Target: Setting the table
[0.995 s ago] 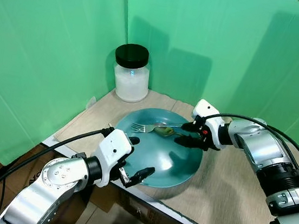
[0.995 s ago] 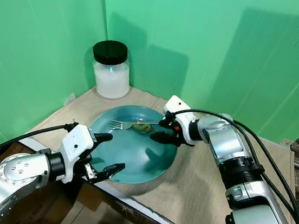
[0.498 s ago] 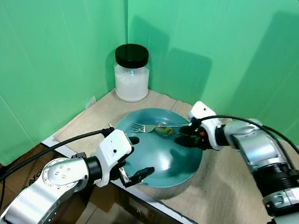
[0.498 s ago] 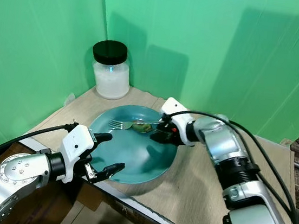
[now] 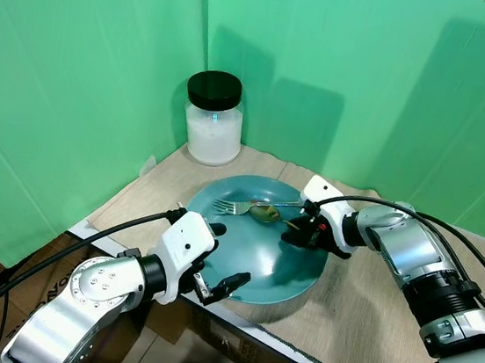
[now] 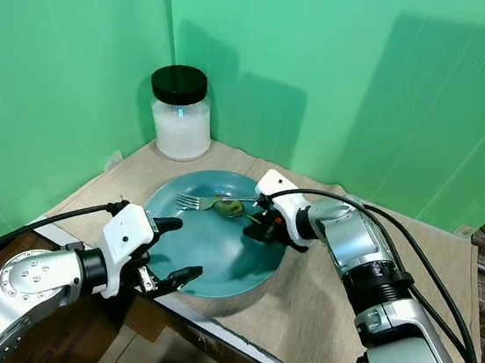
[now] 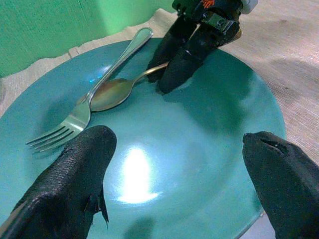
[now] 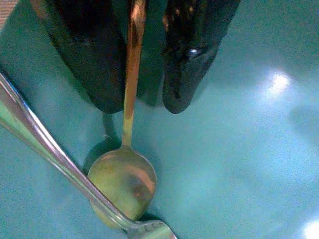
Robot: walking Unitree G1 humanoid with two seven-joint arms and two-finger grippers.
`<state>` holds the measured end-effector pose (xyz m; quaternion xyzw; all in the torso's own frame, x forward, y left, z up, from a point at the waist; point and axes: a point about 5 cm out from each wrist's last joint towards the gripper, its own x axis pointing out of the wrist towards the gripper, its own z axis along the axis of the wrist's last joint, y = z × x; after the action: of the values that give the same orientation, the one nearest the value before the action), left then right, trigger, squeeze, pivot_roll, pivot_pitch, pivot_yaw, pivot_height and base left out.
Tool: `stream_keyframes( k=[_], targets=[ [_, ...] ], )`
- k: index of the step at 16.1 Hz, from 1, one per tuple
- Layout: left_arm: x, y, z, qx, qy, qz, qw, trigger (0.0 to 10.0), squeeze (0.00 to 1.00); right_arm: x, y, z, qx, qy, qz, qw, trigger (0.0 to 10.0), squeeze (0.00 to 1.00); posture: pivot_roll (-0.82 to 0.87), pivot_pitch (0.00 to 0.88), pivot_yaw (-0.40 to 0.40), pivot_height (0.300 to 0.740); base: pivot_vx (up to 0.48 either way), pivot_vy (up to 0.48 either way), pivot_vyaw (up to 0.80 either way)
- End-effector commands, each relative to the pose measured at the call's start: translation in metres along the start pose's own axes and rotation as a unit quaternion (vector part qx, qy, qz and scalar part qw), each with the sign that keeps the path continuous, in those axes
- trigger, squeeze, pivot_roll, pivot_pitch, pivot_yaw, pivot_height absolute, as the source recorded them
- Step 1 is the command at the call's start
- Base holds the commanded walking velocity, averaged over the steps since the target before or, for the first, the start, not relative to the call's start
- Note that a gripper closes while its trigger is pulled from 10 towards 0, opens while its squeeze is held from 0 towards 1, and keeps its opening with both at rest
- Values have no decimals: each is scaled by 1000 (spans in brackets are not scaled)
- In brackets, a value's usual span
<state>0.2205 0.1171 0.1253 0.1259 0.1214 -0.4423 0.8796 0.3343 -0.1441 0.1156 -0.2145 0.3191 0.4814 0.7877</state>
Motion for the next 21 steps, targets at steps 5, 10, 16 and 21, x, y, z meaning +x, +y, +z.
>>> stream_keyframes(
  k=[5,10,16,21],
  targets=[
    [1,0,0,10,4,-2,1000,10000,0,-2,1,11,-18,-9,5,1000,0,0,-129,0,19,740,0,0,0],
    [1,1,0,12,4,0,1000,10000,0,-5,2,15,-5,-29,10,1000,0,0,-130,0,22,740,0,0,0],
    [-2,3,-1,12,2,15,1000,10000,0,-21,-4,22,19,-79,12,997,0,0,-128,0,12,740,0,0,0],
    [-3,1,-3,10,5,16,1000,10000,0,-34,-9,25,23,-107,10,994,0,0,-130,0,9,740,0,0,0]
  ],
)
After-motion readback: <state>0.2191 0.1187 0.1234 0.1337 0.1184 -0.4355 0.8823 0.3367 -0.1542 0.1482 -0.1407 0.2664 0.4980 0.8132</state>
